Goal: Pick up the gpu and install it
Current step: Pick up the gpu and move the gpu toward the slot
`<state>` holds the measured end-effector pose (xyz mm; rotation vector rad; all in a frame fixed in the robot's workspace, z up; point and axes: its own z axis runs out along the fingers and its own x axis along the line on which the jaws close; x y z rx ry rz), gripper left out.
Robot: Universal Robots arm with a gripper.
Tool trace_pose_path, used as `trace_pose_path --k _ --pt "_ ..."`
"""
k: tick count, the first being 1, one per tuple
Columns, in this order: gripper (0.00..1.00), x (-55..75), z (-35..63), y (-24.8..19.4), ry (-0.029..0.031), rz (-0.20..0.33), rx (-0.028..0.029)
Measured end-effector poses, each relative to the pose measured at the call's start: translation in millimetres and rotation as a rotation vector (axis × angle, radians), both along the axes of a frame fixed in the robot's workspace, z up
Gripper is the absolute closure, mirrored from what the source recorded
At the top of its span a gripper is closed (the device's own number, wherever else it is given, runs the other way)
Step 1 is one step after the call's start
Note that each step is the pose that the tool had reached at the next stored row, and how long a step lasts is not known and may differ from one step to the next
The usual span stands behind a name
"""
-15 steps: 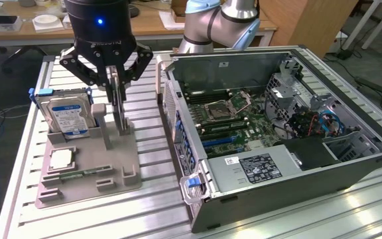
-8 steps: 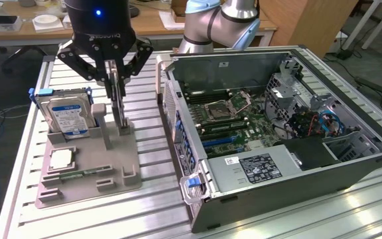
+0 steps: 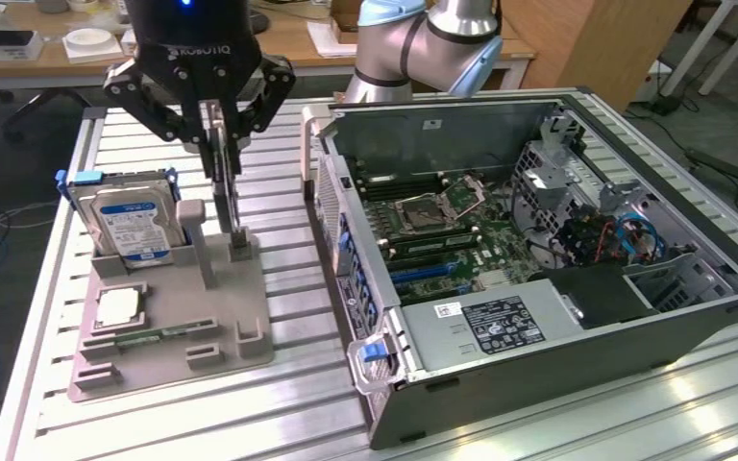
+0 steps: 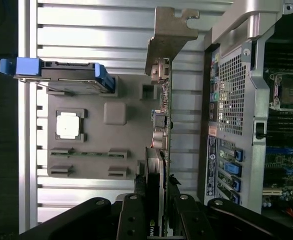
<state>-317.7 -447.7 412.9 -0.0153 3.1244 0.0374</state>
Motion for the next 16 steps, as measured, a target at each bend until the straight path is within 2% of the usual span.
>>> trace_pose_path --k 7,11,16 --pt "0.73 0.1 10.8 -0.1 -0.0001 0.000 -0.0019" --pt "0.73 0.0 14.8 -0.1 -0.0001 0.000 -0.0059" --pt "0.73 0.0 17.2 0.0 -0.0006 0.000 -0.0061"
